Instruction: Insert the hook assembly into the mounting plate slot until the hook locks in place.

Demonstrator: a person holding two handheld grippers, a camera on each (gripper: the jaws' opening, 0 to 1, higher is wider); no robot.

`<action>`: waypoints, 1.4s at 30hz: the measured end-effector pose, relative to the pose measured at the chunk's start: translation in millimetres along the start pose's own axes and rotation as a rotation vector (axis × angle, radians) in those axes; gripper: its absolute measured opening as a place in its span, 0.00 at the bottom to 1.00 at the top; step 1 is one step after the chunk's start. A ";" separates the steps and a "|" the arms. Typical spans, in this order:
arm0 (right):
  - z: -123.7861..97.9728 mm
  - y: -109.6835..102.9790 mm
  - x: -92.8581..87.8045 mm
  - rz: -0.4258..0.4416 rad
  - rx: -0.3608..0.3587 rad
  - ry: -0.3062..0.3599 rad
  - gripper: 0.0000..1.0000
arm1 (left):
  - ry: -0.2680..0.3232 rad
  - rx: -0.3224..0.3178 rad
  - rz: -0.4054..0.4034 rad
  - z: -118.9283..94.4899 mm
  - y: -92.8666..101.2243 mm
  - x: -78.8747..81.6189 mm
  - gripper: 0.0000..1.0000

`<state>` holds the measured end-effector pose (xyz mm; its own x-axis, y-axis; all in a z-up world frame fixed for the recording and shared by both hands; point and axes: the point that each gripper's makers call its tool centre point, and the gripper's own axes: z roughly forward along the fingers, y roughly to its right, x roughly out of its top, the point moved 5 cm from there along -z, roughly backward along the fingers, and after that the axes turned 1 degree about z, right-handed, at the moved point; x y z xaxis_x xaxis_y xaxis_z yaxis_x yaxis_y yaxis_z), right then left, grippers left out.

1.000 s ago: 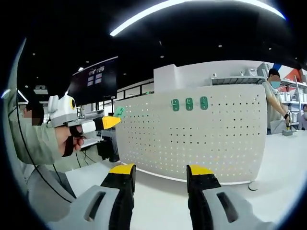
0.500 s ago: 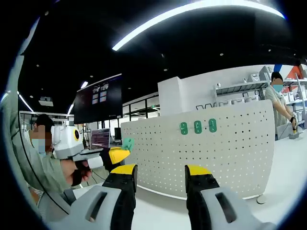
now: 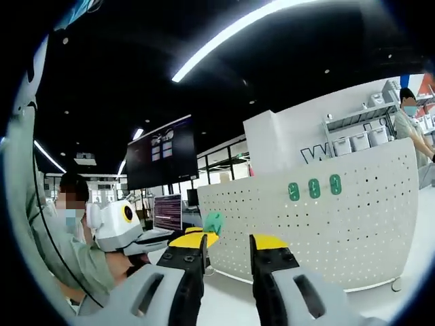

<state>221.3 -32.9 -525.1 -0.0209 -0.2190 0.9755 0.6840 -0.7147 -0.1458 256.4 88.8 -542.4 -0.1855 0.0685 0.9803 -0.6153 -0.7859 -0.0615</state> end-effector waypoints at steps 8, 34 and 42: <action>12.8 -5.6 5.7 0.025 0.033 0.009 0.19 | 0.025 -0.035 -0.011 1.5 9.4 5.1 0.04; 22.4 -8.2 6.2 0.040 0.054 0.003 0.10 | 0.060 -0.120 -0.015 3.9 28.1 11.1 0.04; 22.9 -7.8 5.4 0.040 0.049 0.000 0.04 | 0.061 -0.125 -0.013 4.1 31.1 11.2 0.04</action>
<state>232.6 -13.3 -514.9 0.0072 -0.2466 0.9691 0.7192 -0.6720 -0.1763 238.4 62.6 -532.6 -0.2209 0.1186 0.9681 -0.7082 -0.7019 -0.0756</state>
